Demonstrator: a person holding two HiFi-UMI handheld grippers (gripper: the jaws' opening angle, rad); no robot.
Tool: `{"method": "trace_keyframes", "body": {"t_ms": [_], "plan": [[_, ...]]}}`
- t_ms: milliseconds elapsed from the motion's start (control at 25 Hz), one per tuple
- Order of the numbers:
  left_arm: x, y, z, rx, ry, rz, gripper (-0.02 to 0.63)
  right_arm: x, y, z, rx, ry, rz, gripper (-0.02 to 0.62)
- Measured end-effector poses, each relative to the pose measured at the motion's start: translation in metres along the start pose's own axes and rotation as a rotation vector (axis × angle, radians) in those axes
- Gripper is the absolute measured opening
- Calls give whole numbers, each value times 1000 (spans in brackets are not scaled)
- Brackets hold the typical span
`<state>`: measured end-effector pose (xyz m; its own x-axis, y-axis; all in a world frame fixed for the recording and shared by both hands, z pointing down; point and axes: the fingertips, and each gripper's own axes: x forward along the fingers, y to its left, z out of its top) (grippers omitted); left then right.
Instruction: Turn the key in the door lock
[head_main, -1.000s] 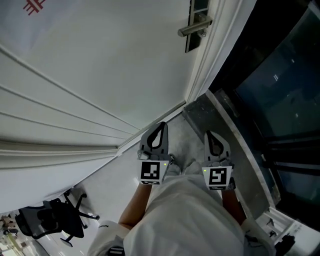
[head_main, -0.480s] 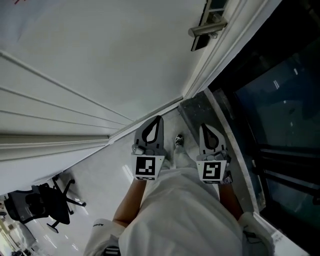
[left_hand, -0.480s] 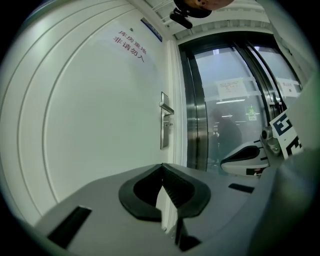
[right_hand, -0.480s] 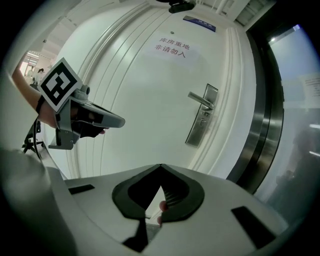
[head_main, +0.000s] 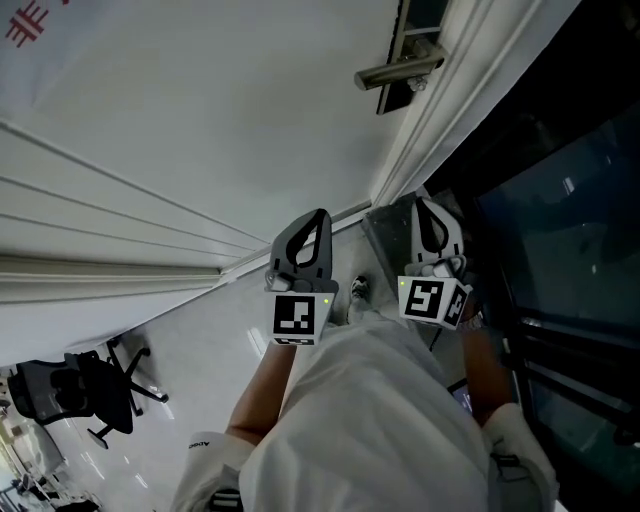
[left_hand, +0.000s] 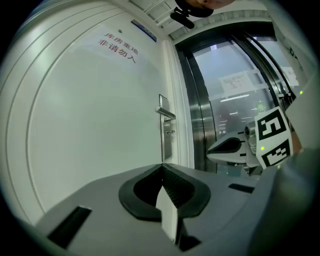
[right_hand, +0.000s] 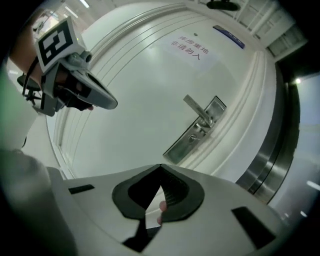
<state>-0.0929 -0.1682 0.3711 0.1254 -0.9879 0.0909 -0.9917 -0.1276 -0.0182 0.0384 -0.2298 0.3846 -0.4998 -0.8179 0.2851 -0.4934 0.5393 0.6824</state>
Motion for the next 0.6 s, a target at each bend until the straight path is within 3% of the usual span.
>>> {"method": "trace_keyframes", "body": {"t_ms": [280, 600], "plan": [[32, -5, 27, 43, -26, 62, 6, 44, -66, 26, -212, -96, -39, 2], [51, -12, 49, 80, -59, 126, 6, 86, -97, 50, -381, -142, -24, 30]]}}
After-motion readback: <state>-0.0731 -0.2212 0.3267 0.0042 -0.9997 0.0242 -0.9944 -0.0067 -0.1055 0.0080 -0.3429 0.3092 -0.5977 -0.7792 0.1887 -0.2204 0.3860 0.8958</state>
